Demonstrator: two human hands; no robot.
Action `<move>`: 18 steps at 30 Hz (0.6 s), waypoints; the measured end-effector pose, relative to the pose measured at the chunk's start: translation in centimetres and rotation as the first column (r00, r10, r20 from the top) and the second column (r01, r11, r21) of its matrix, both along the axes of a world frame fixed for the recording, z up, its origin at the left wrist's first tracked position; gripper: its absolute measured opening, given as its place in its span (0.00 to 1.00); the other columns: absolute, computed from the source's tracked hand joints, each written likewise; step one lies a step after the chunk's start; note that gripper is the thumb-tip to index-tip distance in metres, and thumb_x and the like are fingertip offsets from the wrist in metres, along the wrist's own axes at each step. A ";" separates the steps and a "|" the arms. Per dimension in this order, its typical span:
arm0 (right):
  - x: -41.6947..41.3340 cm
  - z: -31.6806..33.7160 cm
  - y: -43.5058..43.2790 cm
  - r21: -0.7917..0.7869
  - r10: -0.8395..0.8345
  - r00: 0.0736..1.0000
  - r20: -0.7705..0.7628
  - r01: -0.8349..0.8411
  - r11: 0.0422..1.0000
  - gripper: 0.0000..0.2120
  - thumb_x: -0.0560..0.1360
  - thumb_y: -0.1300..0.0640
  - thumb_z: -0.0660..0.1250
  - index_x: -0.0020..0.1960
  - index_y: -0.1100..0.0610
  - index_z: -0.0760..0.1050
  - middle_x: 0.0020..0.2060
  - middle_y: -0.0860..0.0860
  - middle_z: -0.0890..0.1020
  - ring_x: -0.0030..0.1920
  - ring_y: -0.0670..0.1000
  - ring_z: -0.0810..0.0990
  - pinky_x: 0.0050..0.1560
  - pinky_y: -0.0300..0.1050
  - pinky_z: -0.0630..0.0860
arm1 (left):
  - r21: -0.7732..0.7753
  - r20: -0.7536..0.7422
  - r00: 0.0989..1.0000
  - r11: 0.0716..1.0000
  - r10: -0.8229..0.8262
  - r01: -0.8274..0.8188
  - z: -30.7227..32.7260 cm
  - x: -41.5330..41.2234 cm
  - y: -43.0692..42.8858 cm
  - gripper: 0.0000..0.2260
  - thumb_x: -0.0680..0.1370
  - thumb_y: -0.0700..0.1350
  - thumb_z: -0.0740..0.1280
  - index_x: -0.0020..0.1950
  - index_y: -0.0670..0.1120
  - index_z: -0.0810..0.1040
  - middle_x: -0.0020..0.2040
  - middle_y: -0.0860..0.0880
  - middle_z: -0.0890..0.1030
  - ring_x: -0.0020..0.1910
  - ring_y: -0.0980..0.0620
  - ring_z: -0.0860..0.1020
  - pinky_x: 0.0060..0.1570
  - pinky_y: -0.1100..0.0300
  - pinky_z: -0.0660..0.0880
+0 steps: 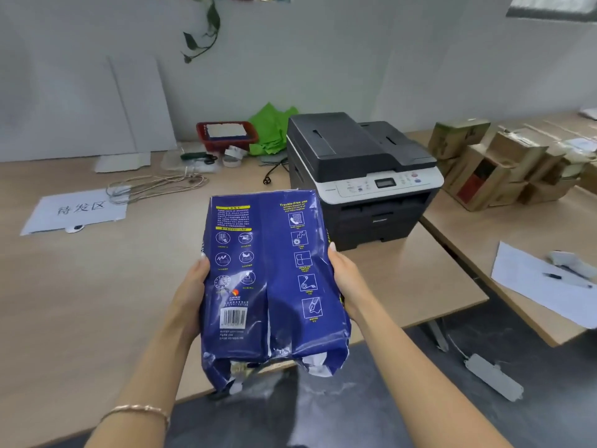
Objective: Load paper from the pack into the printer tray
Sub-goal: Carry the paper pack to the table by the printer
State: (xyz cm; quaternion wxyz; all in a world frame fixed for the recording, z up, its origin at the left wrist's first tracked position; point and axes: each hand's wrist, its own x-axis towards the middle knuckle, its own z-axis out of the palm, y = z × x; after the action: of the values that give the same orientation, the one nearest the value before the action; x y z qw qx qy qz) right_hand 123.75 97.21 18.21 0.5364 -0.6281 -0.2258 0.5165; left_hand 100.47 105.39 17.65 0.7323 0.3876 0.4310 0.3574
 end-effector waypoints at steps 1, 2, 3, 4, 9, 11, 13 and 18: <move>0.5 -0.1 0.8 -0.003 0.014 1.000 -0.010 -0.014 1.000 0.22 0.79 0.41 0.57 0.59 0.57 0.76 0.51 0.55 0.85 0.51 0.54 0.85 0.50 0.50 0.81 | 0.006 -0.017 1.000 1.000 0.025 -0.025 -0.1 0.3 0.4 0.22 0.80 0.55 0.56 0.65 0.42 0.73 0.61 0.40 0.79 0.52 0.42 0.80 0.46 0.51 0.79; 1.1 -0.2 1.6 -0.004 0.035 0.999 -0.014 -0.036 0.999 0.22 0.79 0.41 0.56 0.60 0.56 0.76 0.52 0.55 0.85 0.51 0.54 0.84 0.50 0.50 0.80 | 0.009 -0.027 0.999 0.999 0.045 -0.045 -0.2 0.7 0.9 0.22 0.80 0.55 0.56 0.66 0.43 0.73 0.62 0.40 0.79 0.54 0.41 0.79 0.48 0.50 0.79; 1.8 -0.3 2.5 -0.005 0.065 0.998 -0.019 -0.065 0.998 0.22 0.79 0.41 0.56 0.60 0.56 0.75 0.52 0.55 0.85 0.51 0.54 0.84 0.50 0.49 0.80 | 0.010 -0.033 0.998 0.998 0.056 -0.056 -0.4 1.1 1.4 0.21 0.80 0.55 0.56 0.65 0.43 0.74 0.62 0.40 0.79 0.54 0.42 0.80 0.48 0.50 0.79; 2.3 -0.4 3.3 -0.002 0.101 0.995 -0.026 -0.101 0.995 0.22 0.80 0.41 0.55 0.61 0.56 0.75 0.53 0.55 0.84 0.51 0.53 0.84 0.50 0.49 0.80 | 0.006 -0.043 0.996 0.997 0.075 -0.074 -0.6 1.5 1.7 0.20 0.80 0.55 0.56 0.63 0.44 0.75 0.60 0.41 0.81 0.51 0.44 0.81 0.45 0.52 0.80; 5.0 -1.8 6.9 -0.050 0.265 0.963 -0.044 -0.267 0.963 0.23 0.80 0.39 0.51 0.59 0.52 0.77 0.51 0.51 0.85 0.52 0.51 0.84 0.55 0.51 0.80 | -0.047 -0.067 0.978 0.979 0.197 -0.201 -2.1 3.7 2.8 0.16 0.80 0.56 0.54 0.50 0.50 0.78 0.38 0.50 0.86 0.33 0.54 0.84 0.28 0.61 0.79; 6.2 -2.5 8.2 -0.065 0.300 0.951 -0.070 -0.305 0.950 0.24 0.79 0.38 0.51 0.59 0.52 0.77 0.52 0.52 0.85 0.53 0.53 0.84 0.57 0.54 0.79 | -0.061 -0.073 0.967 0.967 0.245 -0.249 -2.6 4.6 3.3 0.17 0.80 0.56 0.53 0.49 0.49 0.78 0.35 0.51 0.86 0.31 0.54 0.84 0.26 0.62 0.79; 6.8 -3.1 9.6 -0.064 0.334 0.938 -0.092 -0.340 0.938 0.23 0.80 0.40 0.51 0.59 0.53 0.76 0.50 0.52 0.85 0.50 0.52 0.84 0.51 0.51 0.81 | -0.080 -0.081 0.961 0.959 0.264 -0.270 -3.0 5.2 4.2 0.17 0.80 0.56 0.54 0.49 0.49 0.78 0.37 0.49 0.86 0.31 0.53 0.84 0.26 0.62 0.79; 7.0 -6.0 13.6 -0.055 0.369 0.916 -0.157 -0.382 0.923 0.20 0.81 0.43 0.49 0.55 0.52 0.76 0.47 0.52 0.85 0.46 0.51 0.84 0.48 0.49 0.81 | -0.089 -0.098 0.950 0.948 0.297 -0.305 -5.3 6.0 7.3 0.18 0.81 0.55 0.53 0.51 0.48 0.79 0.38 0.49 0.87 0.34 0.52 0.84 0.31 0.60 0.80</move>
State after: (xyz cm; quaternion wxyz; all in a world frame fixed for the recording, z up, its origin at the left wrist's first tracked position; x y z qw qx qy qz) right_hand 130.71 110.79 12.22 0.4150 -0.5564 -0.2809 0.6628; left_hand 106.45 112.68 12.37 0.6696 0.2935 0.5330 0.4259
